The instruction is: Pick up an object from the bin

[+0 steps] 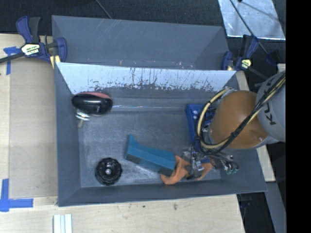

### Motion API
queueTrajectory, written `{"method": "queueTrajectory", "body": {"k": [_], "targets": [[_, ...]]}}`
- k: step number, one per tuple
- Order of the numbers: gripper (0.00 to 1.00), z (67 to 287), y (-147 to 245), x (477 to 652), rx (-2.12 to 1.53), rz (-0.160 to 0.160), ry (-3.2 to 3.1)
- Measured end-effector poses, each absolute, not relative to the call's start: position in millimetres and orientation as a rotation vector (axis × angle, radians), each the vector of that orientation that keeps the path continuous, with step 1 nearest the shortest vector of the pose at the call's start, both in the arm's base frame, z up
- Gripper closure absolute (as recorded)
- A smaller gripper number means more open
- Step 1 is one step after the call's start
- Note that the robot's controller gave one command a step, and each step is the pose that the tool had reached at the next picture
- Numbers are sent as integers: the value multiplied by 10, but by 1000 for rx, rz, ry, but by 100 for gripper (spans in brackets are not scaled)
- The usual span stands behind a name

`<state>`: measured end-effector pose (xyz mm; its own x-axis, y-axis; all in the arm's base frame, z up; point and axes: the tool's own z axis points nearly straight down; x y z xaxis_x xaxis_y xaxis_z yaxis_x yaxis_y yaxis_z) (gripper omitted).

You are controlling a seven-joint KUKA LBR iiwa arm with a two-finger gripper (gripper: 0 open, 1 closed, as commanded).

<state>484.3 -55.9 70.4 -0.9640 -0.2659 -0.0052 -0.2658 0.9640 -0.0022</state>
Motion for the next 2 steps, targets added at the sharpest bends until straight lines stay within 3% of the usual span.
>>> {"method": "queueTrajectory", "body": {"k": [1,2], "targets": [[100,803,-489,4862,-435,-3,3105],[100,711,-408,4958,-415,-3,3107]]}}
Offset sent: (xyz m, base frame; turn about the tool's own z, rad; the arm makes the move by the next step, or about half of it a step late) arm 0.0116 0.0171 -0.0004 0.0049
